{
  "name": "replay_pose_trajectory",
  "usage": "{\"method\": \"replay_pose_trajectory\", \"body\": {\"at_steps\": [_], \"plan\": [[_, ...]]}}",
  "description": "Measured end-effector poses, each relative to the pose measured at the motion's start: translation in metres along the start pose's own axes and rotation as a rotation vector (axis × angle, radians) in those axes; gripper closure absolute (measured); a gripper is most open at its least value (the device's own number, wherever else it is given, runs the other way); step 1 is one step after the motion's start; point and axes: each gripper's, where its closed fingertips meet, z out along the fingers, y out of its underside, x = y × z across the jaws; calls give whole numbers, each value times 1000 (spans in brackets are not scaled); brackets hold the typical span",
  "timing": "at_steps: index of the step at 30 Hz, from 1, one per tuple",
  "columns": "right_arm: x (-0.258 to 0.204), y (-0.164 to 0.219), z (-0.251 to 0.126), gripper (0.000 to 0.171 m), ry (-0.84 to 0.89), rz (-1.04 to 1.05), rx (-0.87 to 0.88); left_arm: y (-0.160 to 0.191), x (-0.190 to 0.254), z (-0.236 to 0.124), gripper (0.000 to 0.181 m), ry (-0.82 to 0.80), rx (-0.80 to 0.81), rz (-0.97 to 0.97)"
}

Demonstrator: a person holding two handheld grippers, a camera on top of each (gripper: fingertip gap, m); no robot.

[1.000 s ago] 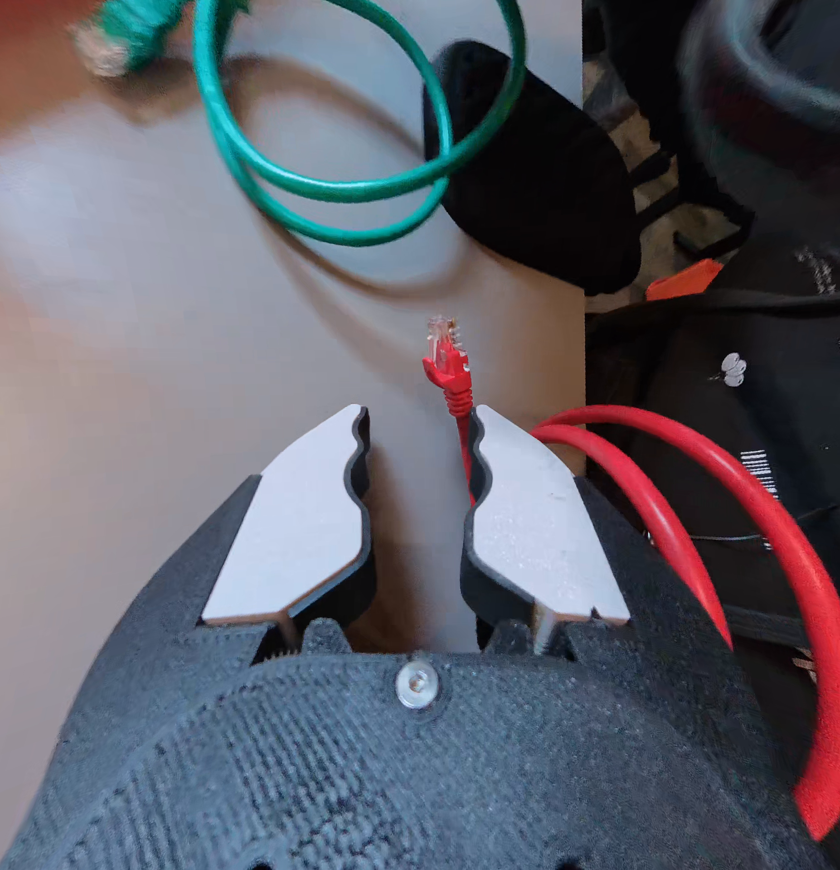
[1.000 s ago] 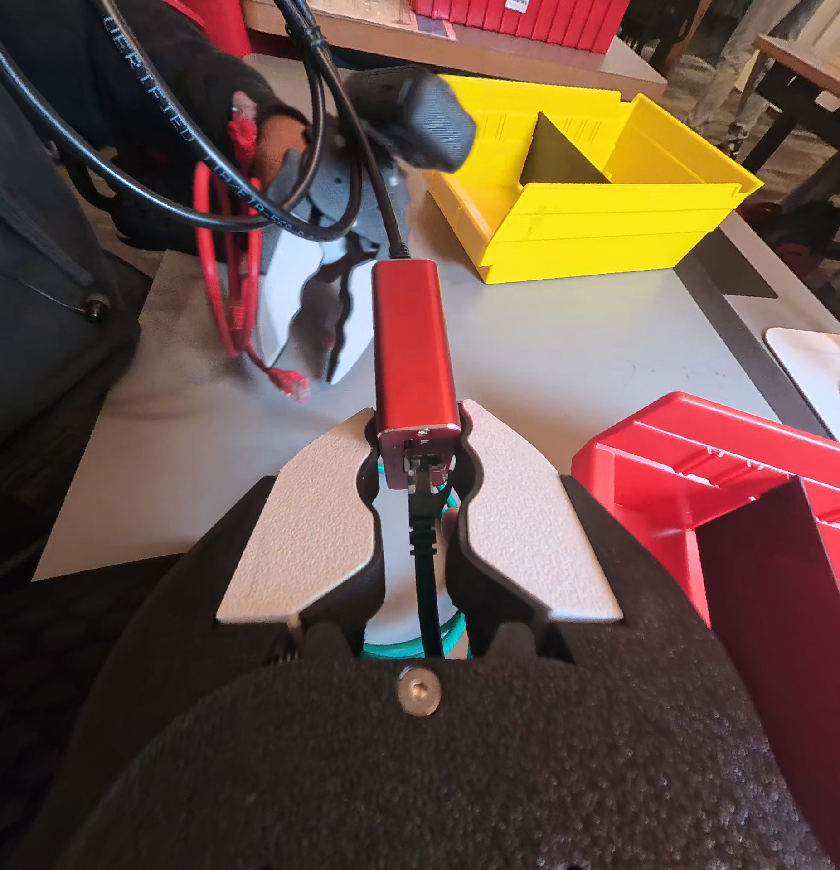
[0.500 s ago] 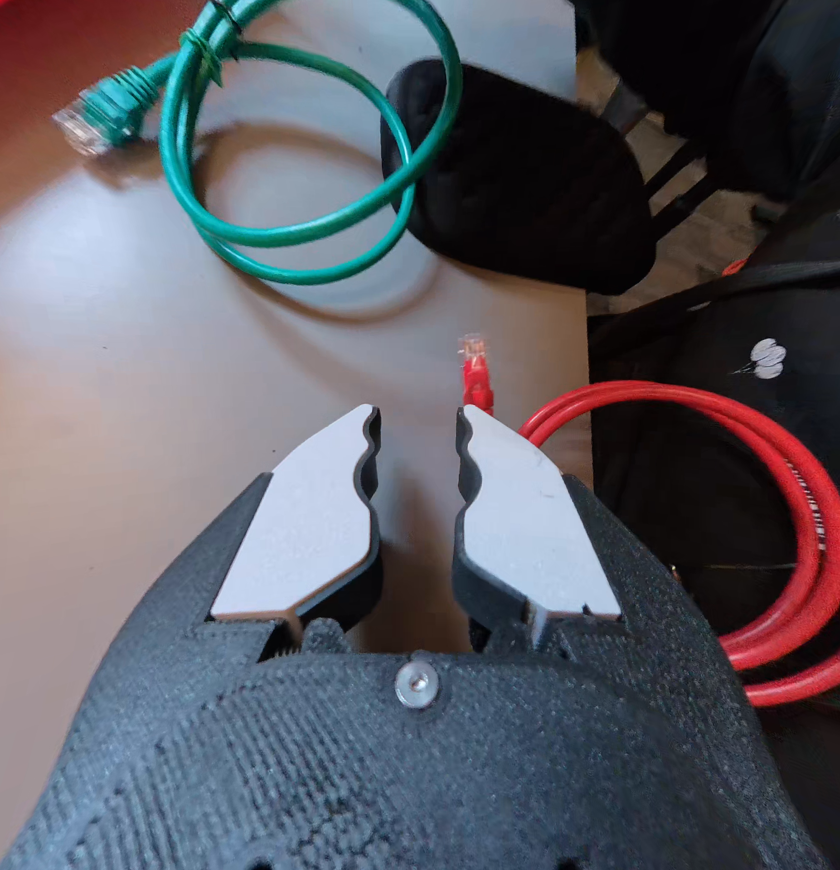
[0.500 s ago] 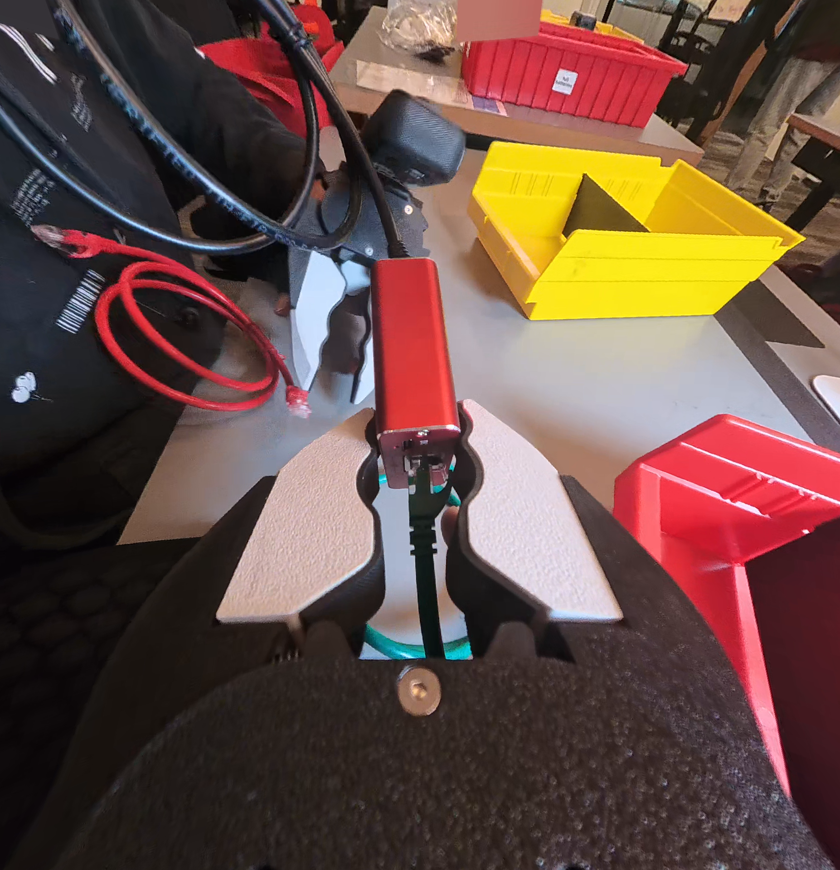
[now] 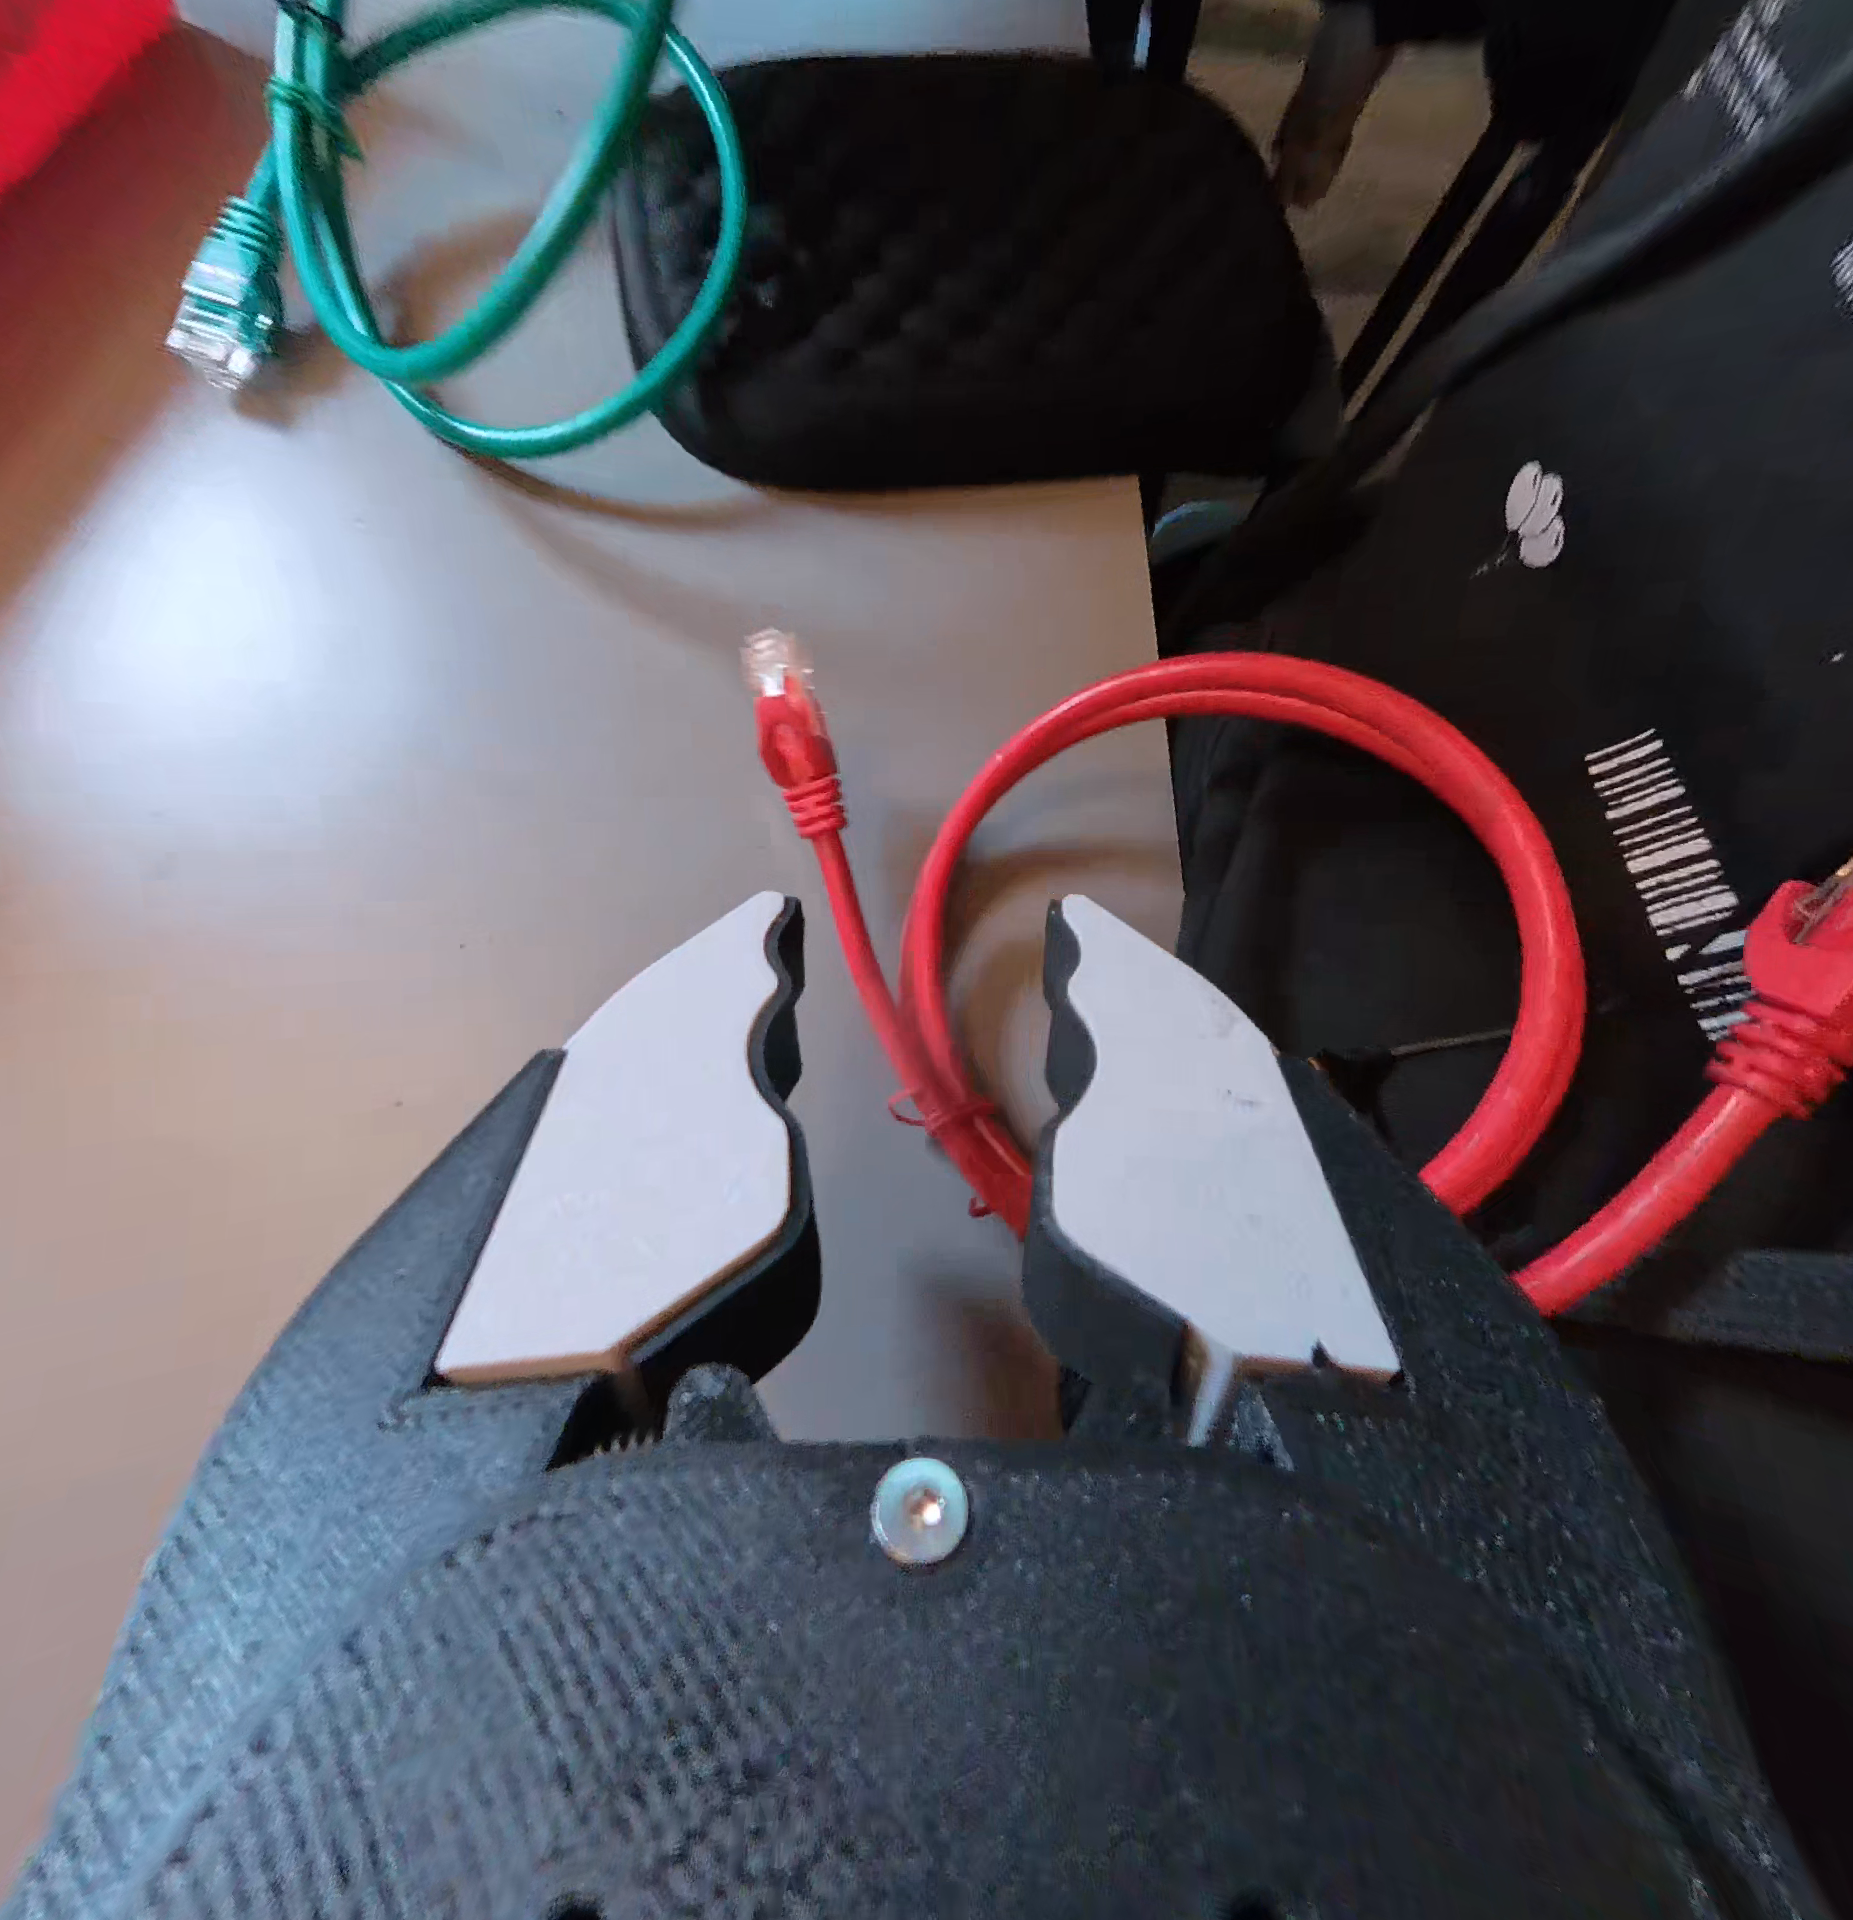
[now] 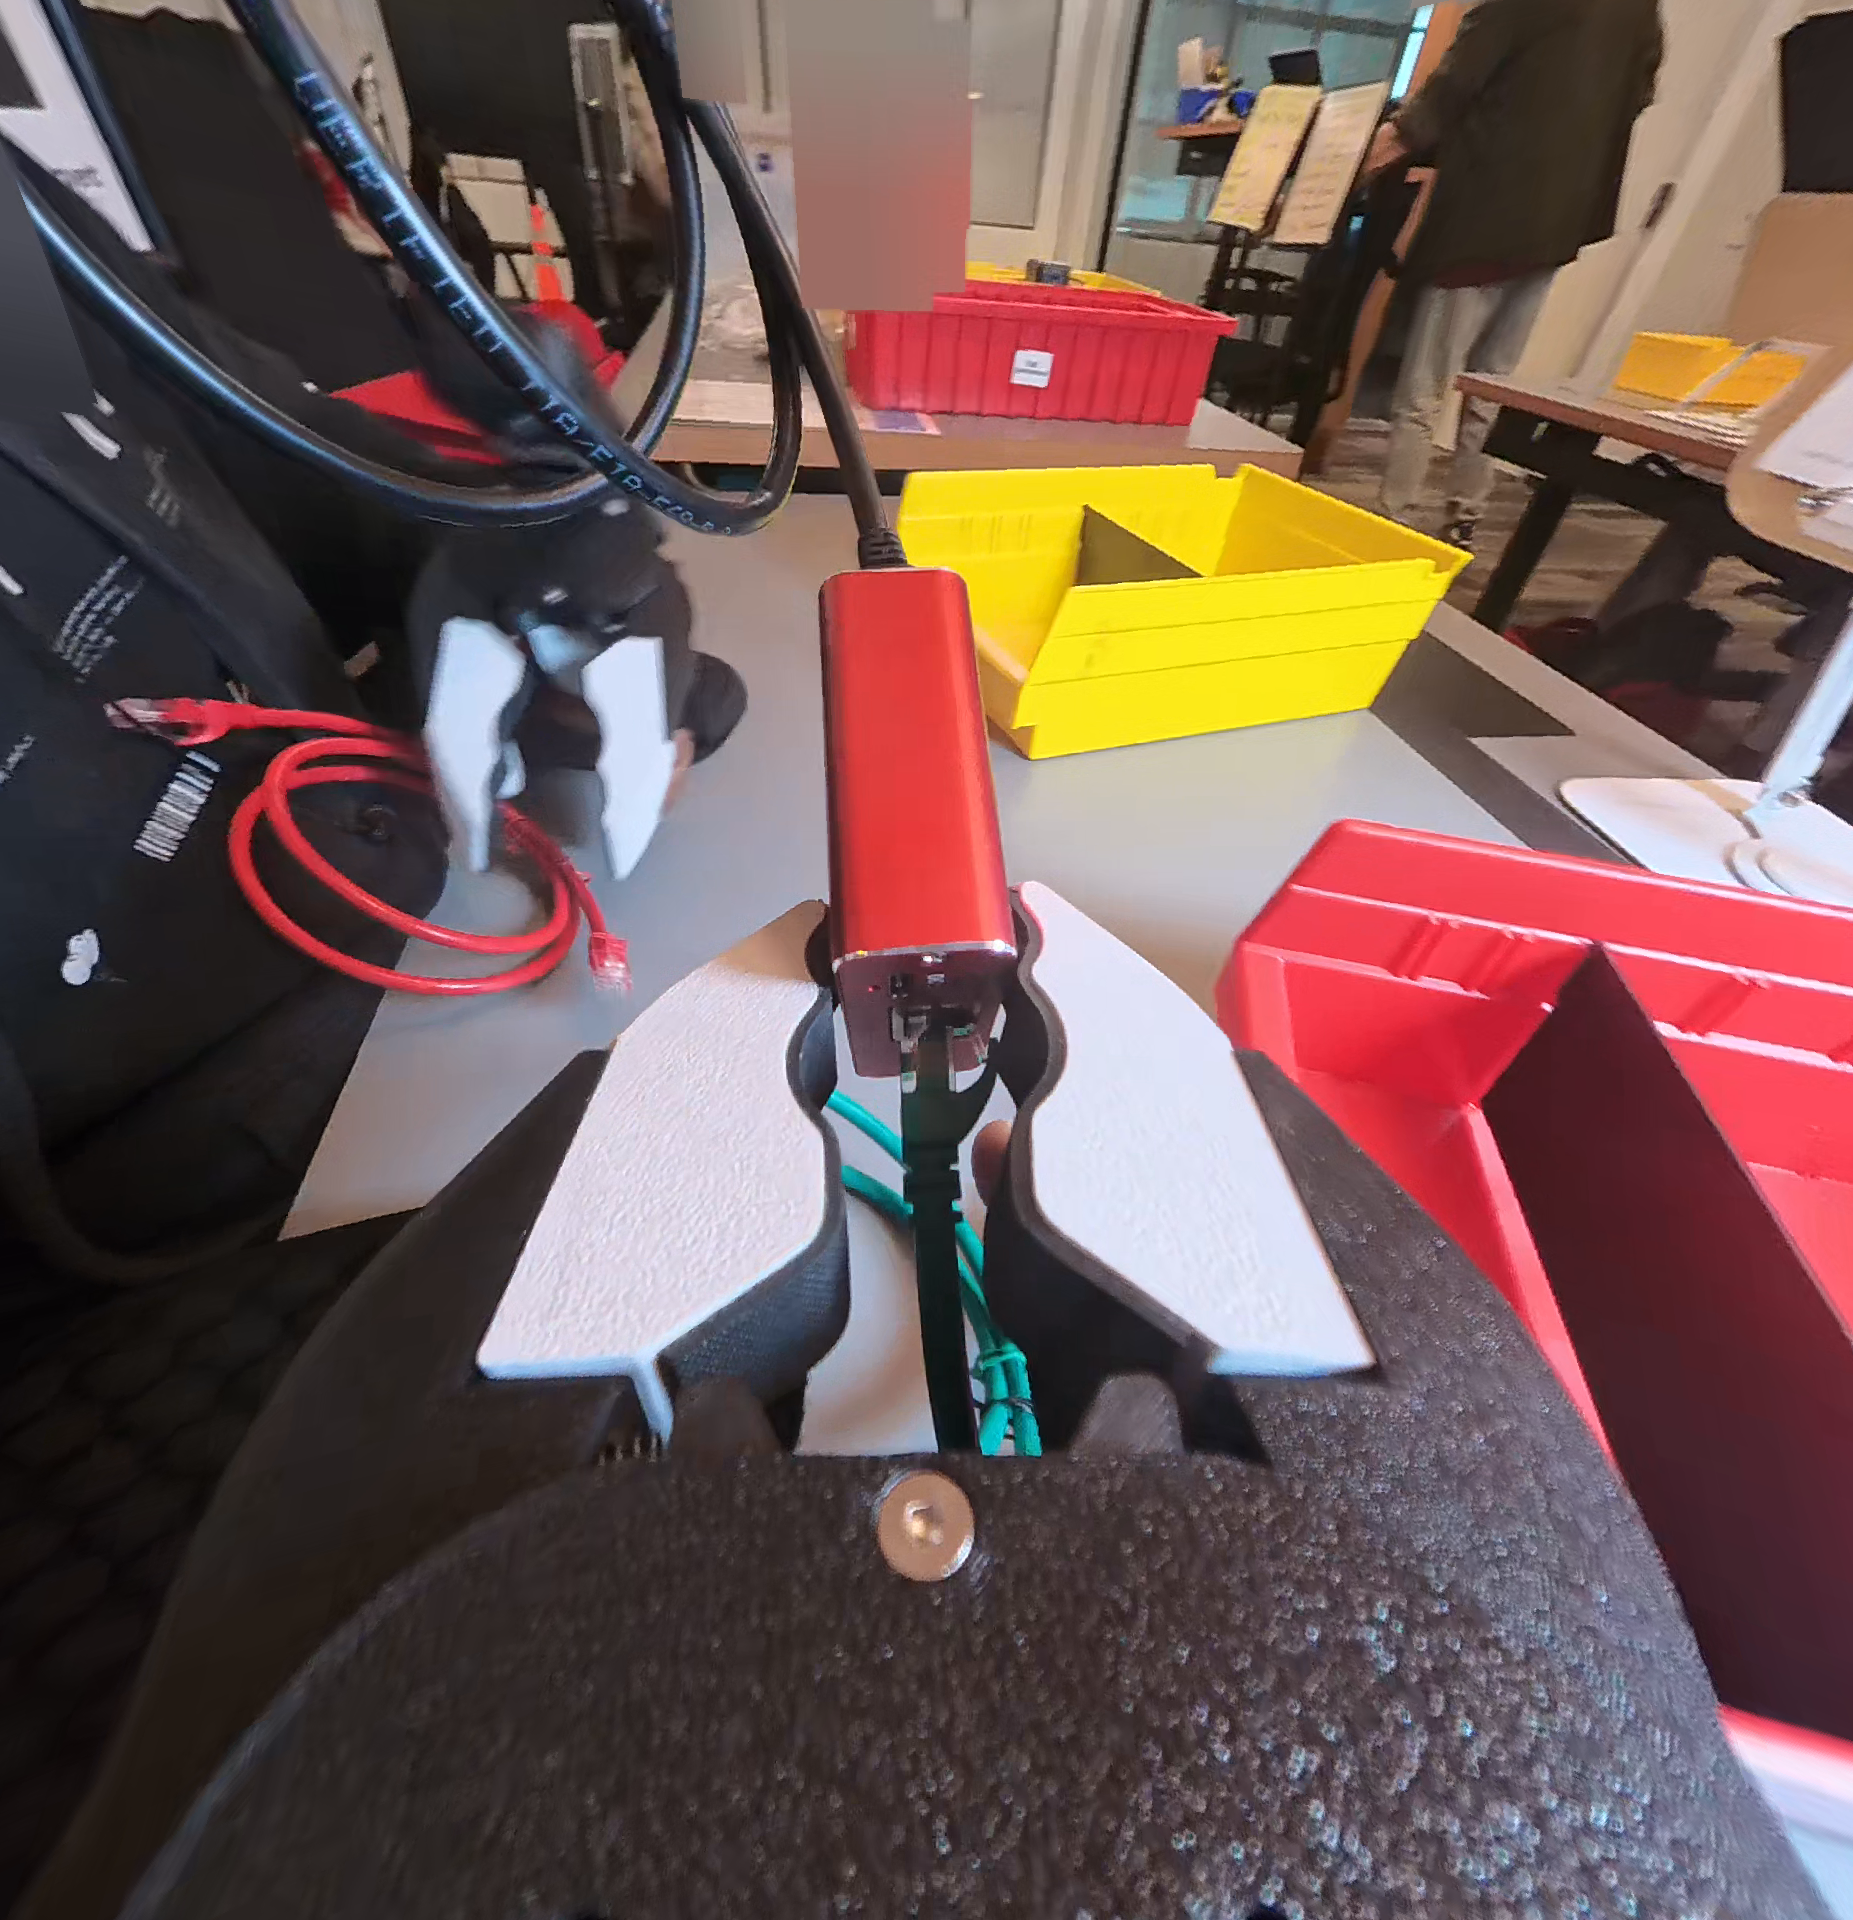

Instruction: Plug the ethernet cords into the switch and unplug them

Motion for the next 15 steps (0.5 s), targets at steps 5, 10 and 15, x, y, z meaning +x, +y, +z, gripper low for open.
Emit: {"method": "replay_pose_trajectory", "body": {"at_steps": [5,10,15], "plan": [[7,2,-5,144,30,21,15,14,-7,24,139,-134,-159,123],[7,5,-5,143,38,19,16,9,-23,31,165,-260,-130,161],[6,8,-5,143,36,26,12,2,-22,19,169,-155,-42,16]]}}
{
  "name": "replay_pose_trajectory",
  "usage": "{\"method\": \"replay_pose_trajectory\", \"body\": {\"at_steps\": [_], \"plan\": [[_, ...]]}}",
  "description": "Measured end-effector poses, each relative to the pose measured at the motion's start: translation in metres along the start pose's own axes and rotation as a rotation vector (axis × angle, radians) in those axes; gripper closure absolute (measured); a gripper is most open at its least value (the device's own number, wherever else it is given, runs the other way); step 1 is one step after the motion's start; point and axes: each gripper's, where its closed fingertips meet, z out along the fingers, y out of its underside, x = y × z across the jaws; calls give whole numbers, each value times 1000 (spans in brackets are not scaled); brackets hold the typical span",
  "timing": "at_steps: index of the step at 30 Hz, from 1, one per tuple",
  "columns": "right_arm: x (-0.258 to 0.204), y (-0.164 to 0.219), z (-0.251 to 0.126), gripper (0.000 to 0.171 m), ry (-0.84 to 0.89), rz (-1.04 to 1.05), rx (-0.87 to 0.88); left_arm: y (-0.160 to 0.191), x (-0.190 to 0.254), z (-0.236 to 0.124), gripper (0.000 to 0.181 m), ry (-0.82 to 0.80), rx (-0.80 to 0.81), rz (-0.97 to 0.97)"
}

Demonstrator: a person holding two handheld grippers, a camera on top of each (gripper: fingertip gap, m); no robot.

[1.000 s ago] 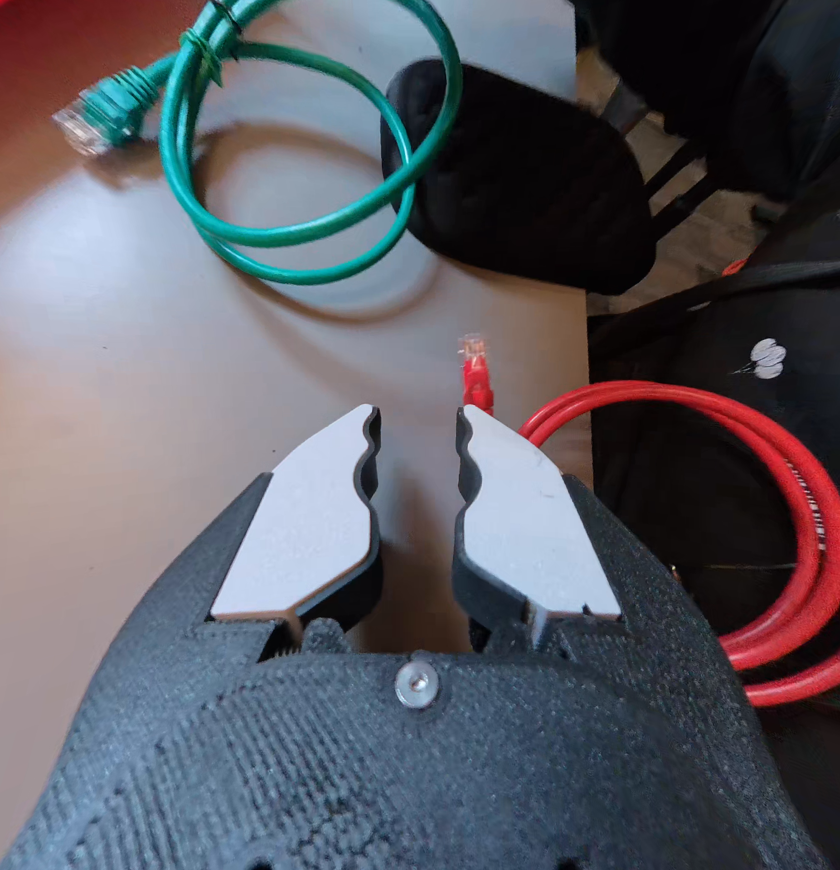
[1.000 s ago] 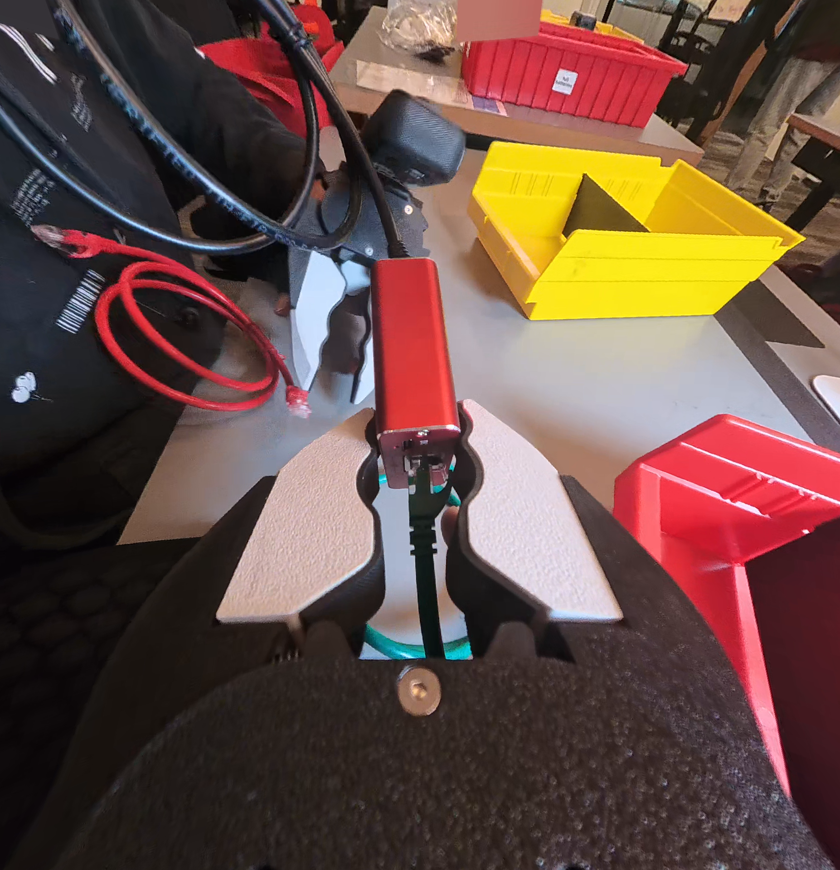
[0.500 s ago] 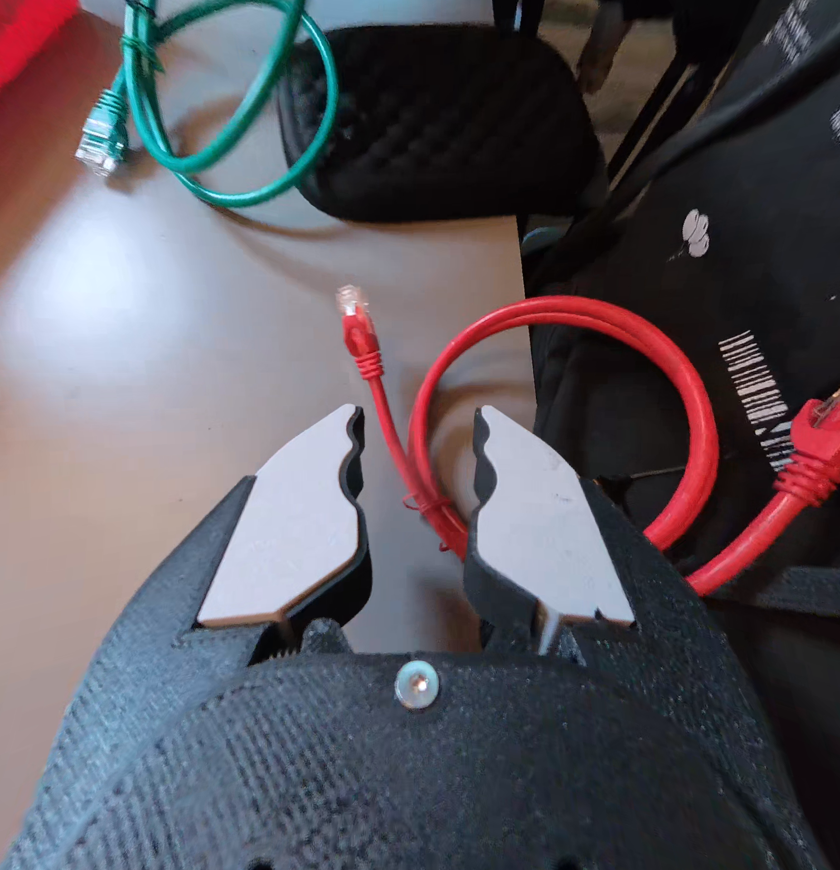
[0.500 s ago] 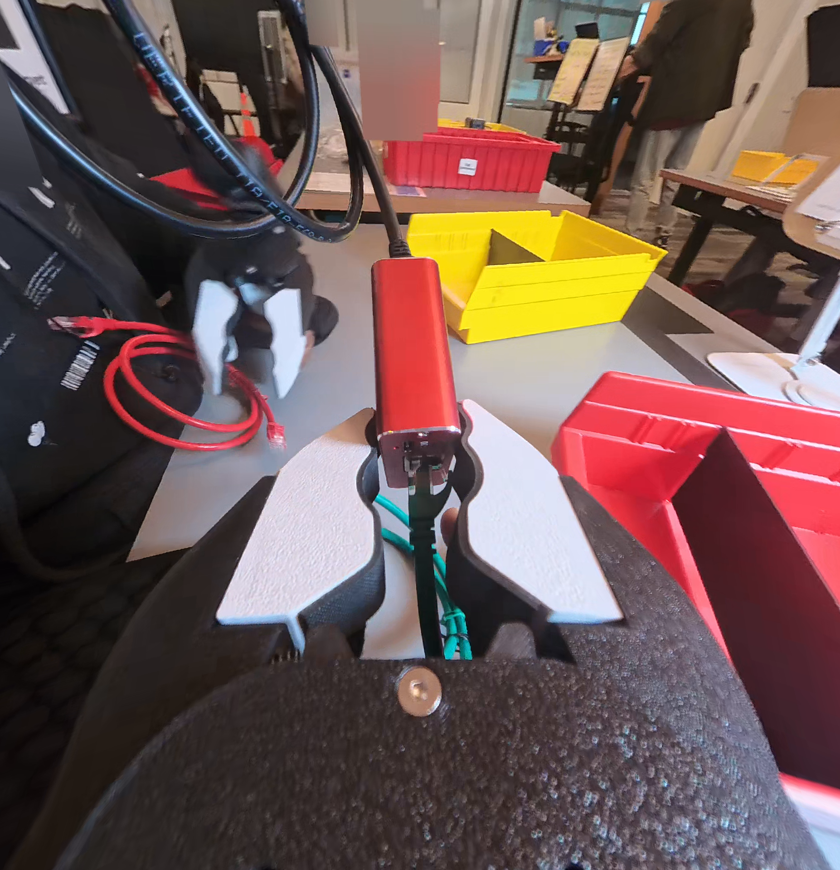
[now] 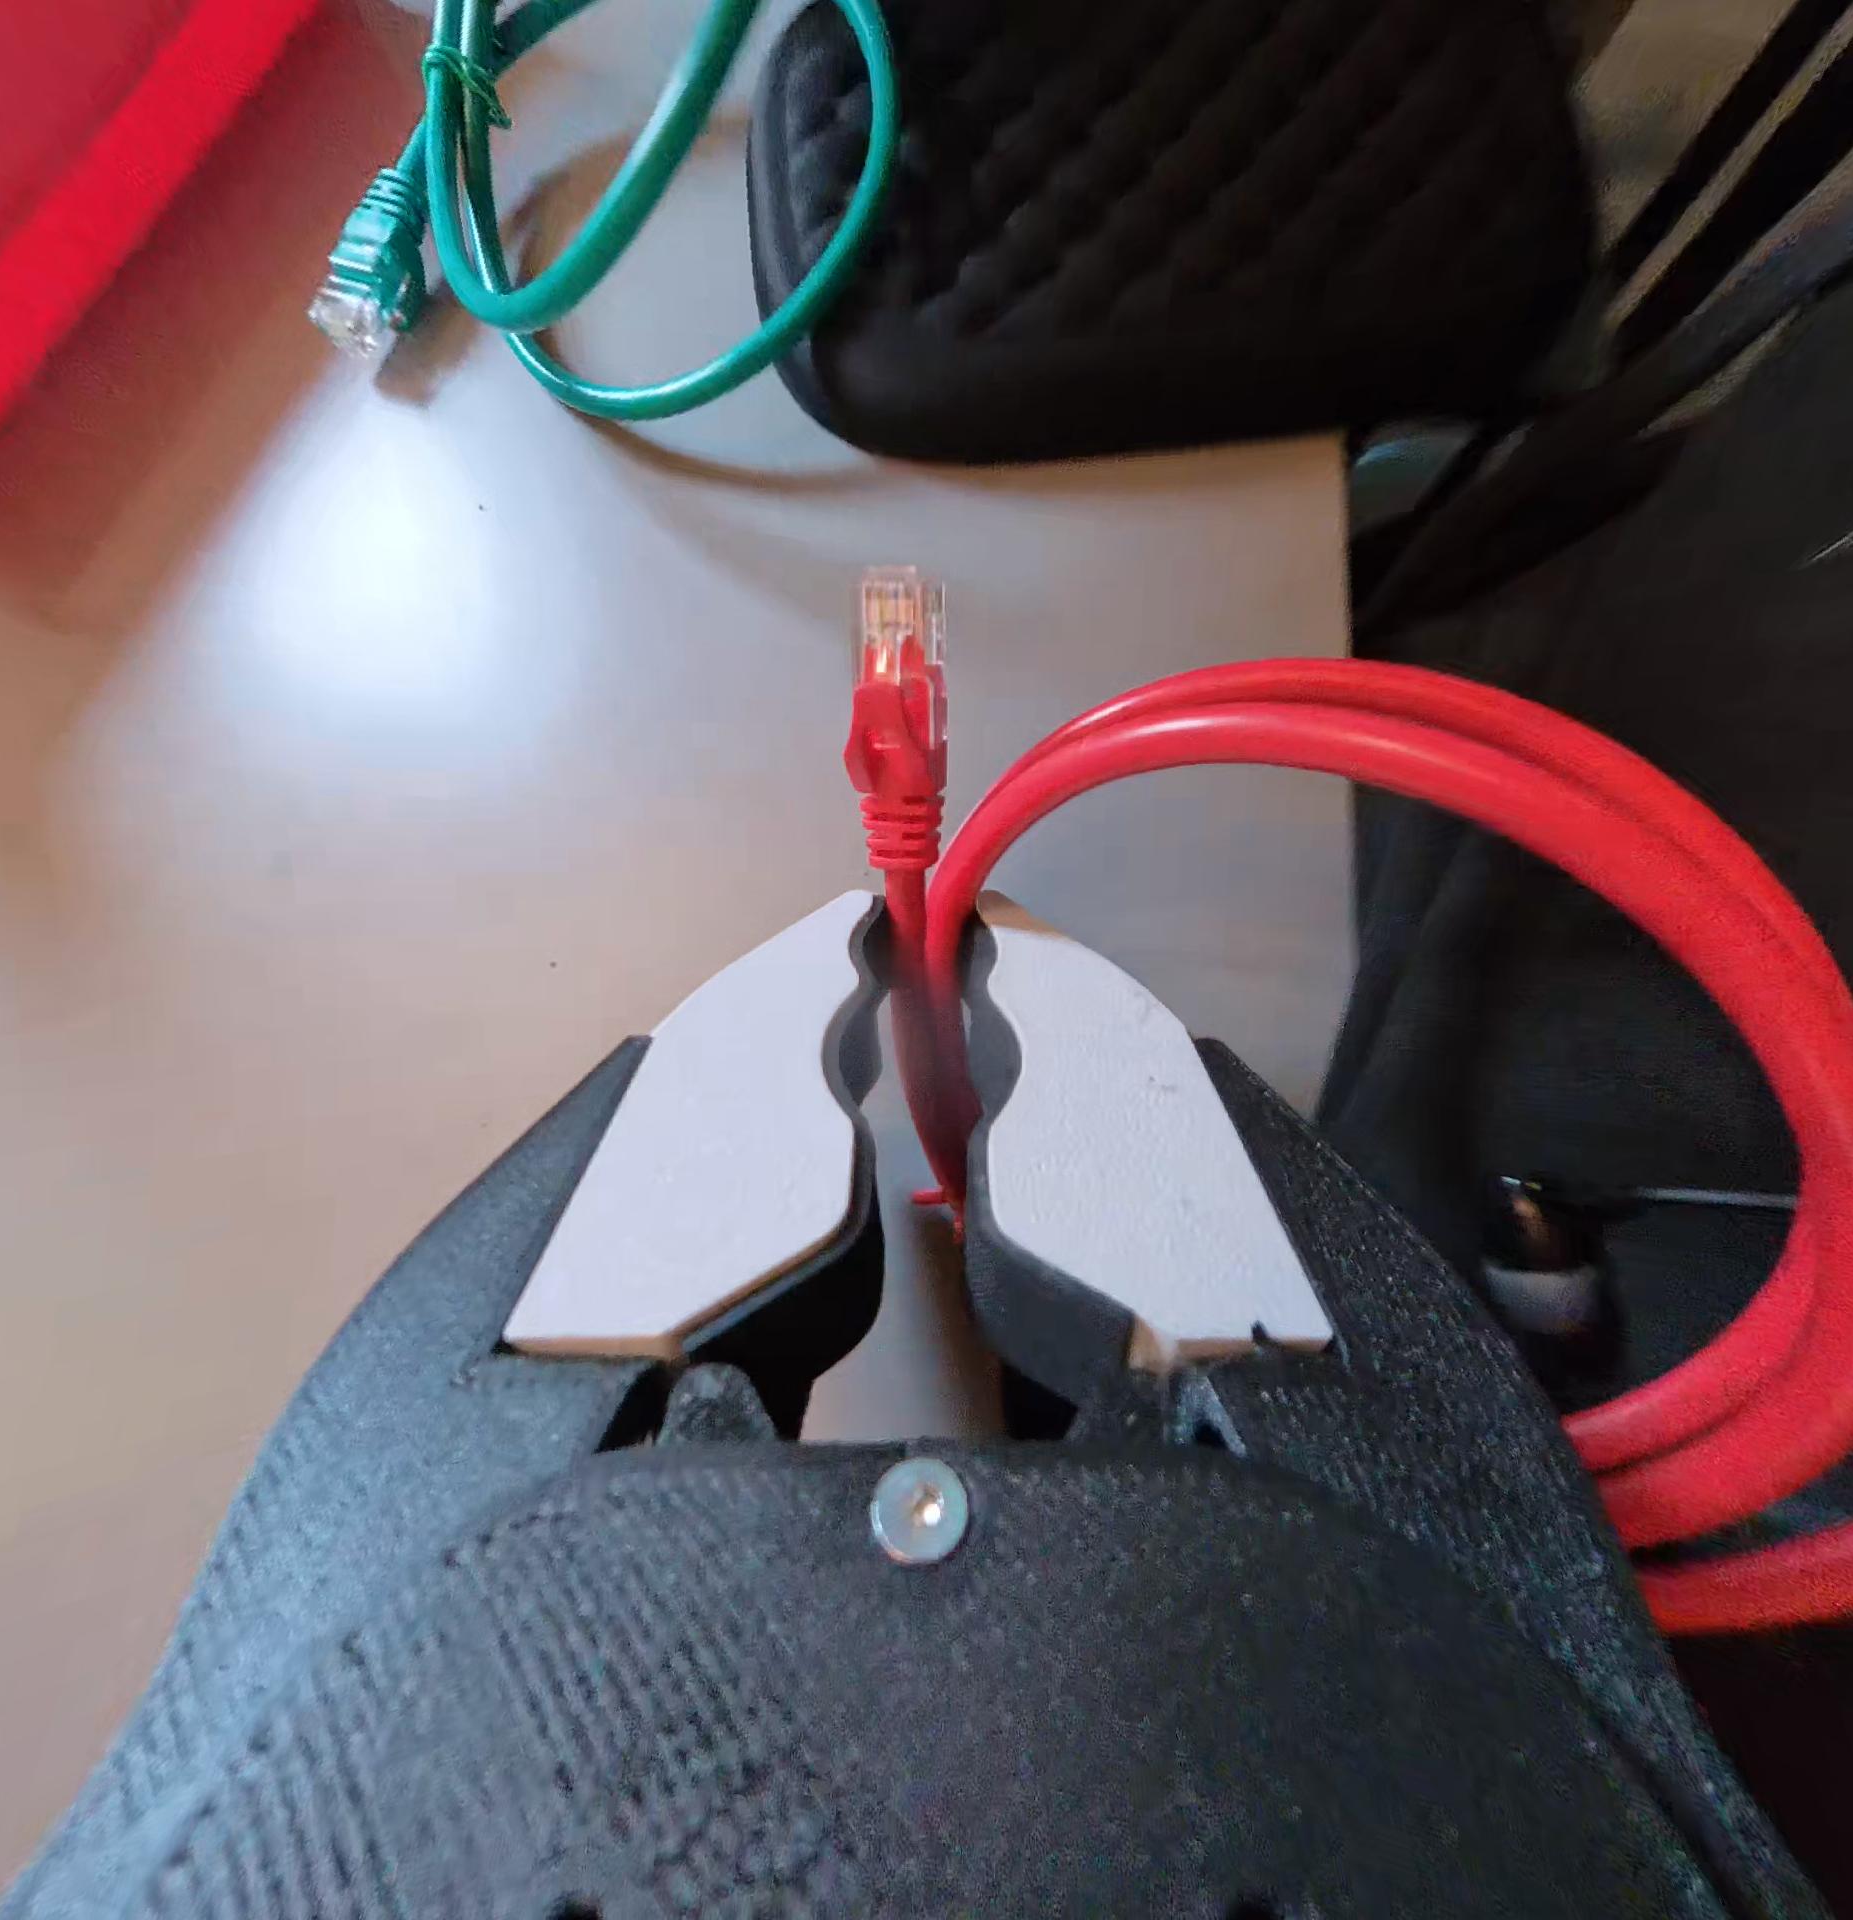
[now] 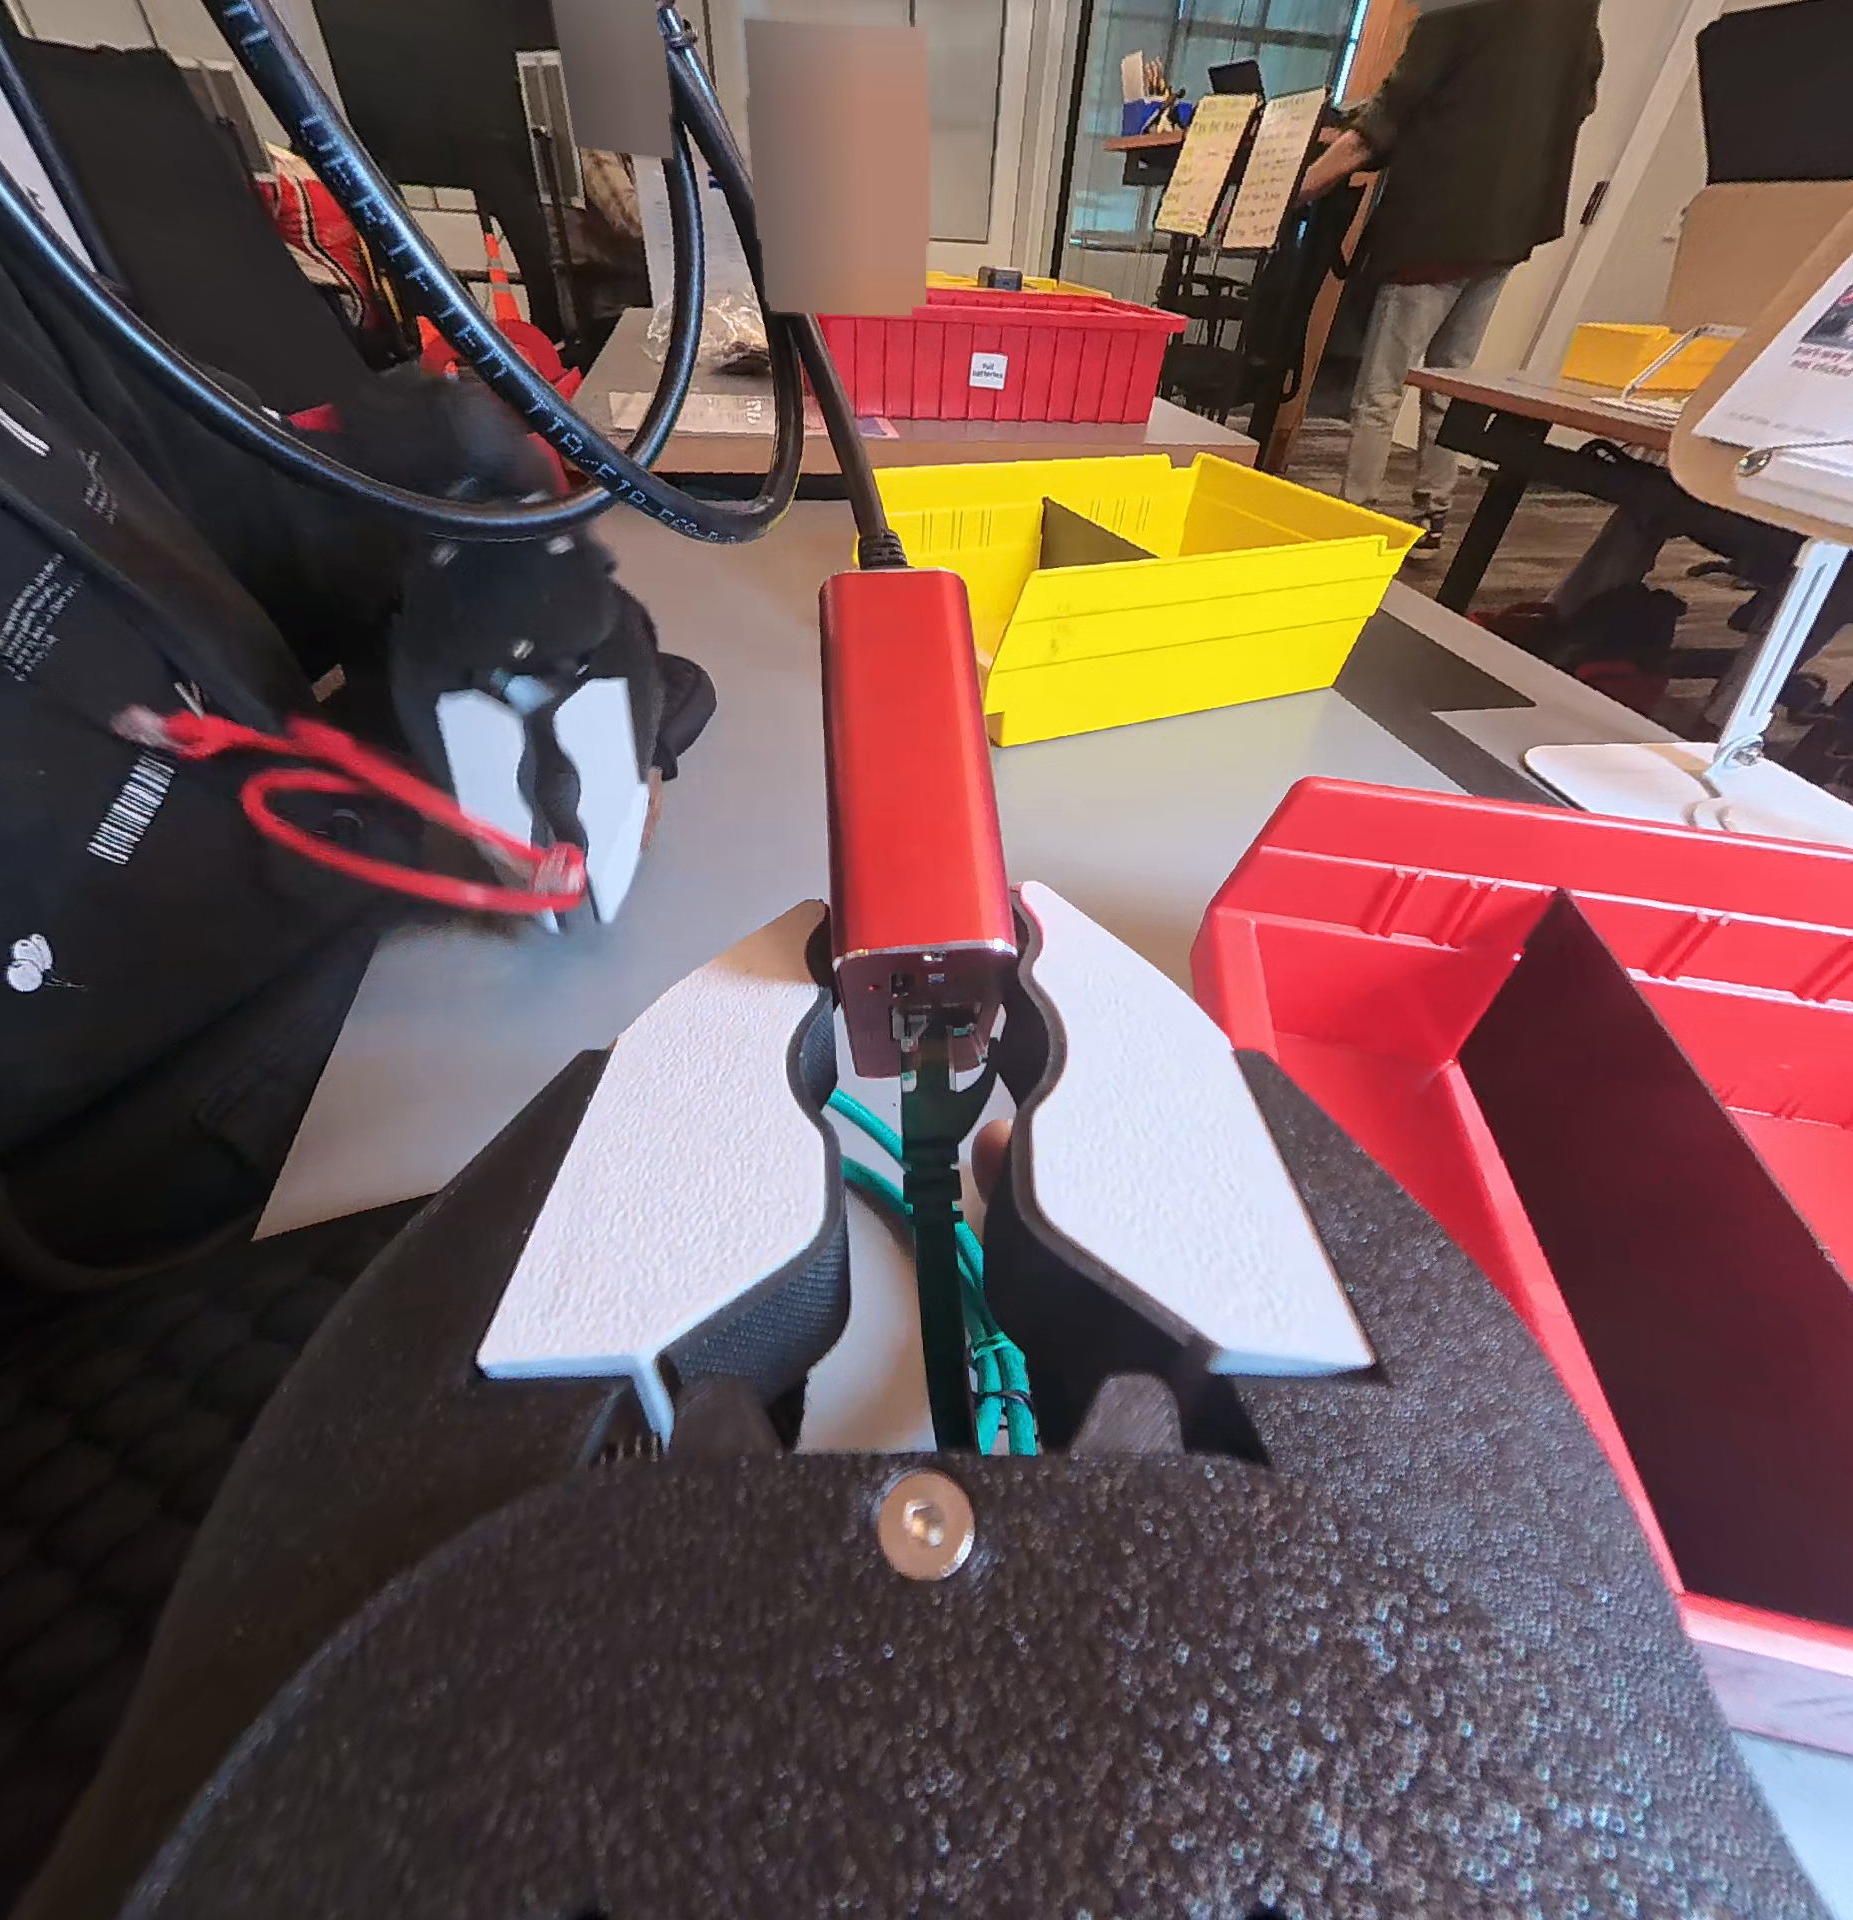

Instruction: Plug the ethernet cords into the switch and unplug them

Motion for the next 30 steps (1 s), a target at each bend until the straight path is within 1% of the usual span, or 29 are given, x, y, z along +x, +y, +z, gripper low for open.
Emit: {"method": "replay_pose_trajectory", "body": {"at_steps": [4,7,8,10,12,14,18,22,25,30], "plan": [[-4,3,4,144,-15,-11,-25,-12,-5,-27,169,235,114,-236],[-11,5,11,144,-29,-71,-62,-16,-5,-46,169,469,156,-395],[-14,5,15,144,-40,-97,-70,-15,-4,-52,169,542,152,-428],[-22,4,23,144,-52,-184,-99,-12,-6,-58,170,625,134,-462],[-32,5,35,144,-79,-293,-167,-9,-6,-65,169,709,101,-473],[-44,6,47,144,-114,-382,-228,-3,-7,-68,169,765,59,-467],[-59,10,69,144,-185,-466,-307,-2,-14,-68,169,788,13,-457],[-66,17,90,144,-243,-491,-347,-3,-14,-58,169,777,-61,-444],[-66,19,100,144,-270,-501,-382,-4,-12,-55,169,826,-90,-461],[-67,24,106,144,-325,-468,-443,-3,-9,-56,170,883,-109,-510]]}}
